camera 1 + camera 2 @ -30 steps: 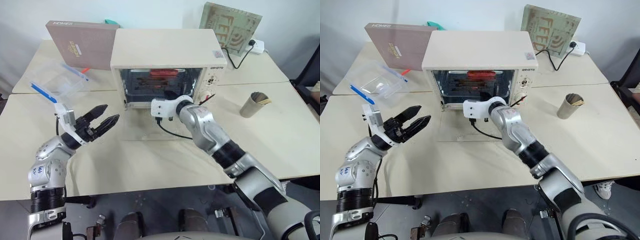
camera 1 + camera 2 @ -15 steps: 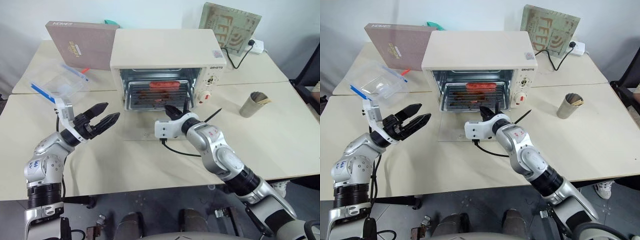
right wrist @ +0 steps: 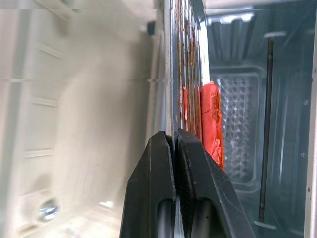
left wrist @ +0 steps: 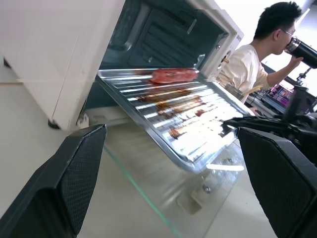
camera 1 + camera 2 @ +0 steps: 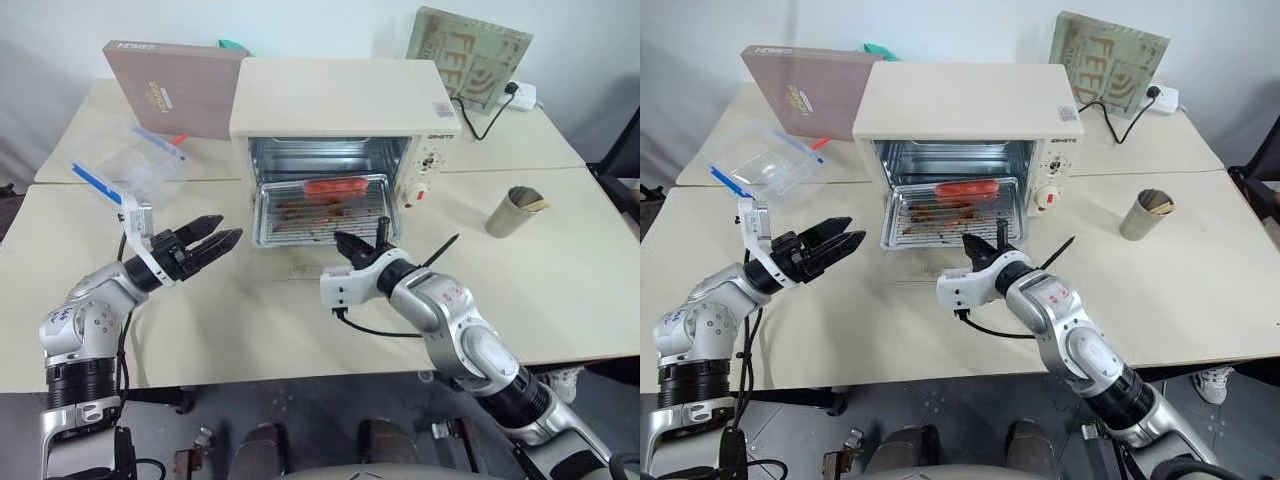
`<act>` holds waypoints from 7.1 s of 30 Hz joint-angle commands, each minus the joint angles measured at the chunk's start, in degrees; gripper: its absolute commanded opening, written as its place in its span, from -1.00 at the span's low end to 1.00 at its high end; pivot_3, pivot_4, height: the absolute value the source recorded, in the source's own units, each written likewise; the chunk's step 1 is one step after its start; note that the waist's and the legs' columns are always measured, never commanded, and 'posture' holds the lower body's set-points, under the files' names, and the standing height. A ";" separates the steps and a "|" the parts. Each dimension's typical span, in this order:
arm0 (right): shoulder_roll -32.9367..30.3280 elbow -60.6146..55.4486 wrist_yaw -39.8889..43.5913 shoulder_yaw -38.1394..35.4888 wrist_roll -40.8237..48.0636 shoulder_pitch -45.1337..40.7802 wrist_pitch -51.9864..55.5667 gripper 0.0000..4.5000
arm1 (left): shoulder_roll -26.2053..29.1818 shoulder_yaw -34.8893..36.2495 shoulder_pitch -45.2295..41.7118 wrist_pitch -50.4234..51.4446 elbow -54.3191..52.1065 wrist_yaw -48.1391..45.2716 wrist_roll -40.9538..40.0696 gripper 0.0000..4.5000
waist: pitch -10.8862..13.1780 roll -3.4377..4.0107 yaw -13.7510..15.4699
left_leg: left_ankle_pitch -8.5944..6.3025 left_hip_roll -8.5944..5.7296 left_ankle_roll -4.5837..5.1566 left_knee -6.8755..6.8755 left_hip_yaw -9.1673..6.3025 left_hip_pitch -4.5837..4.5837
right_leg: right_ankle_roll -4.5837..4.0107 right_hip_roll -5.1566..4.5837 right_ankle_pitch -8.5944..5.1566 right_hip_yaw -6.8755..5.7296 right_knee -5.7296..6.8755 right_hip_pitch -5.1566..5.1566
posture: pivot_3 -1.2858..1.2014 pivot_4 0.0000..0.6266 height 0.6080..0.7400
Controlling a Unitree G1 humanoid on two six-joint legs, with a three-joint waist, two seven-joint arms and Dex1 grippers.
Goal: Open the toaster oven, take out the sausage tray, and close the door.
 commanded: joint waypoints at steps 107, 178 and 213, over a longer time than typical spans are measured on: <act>-12.64 32.45 30.36 -27.77 66.11 -0.13 -5.36 -0.99 | -7.84 33.97 31.88 23.26 -14.38 65.56 -71.73 -1.00 | 0.01 -0.14 2.80 | -0.18 -0.02 0.18 0.23 0.10 0.32 | -0.02 0.26 -0.01 0.69 -1.02 0.84 | 0.03 -0.52 1.00; -28.13 -1.59 27.65 -44.83 86.35 13.20 24.50 -1.00 | 0.16 -31.05 -26.56 41.89 37.65 -1.69 -4.05 0.16 | 0.04 -0.12 5.60 | -0.23 0.02 0.24 0.23 0.93 0.20 | 0.02 0.39 0.02 1.51 -0.73 0.14 | 0.03 -0.52 1.00; -32.15 20.35 46.54 -41.27 76.95 15.36 -1.11 0.98 | 18.98 -17.85 -6.27 -45.26 29.06 -41.42 15.30 1.00 | 0.25 -0.42 3.27 | -0.28 0.10 0.31 0.16 1.03 0.08 | 0.04 0.37 0.03 1.43 -0.80 -0.02 | 0.03 -0.52 1.00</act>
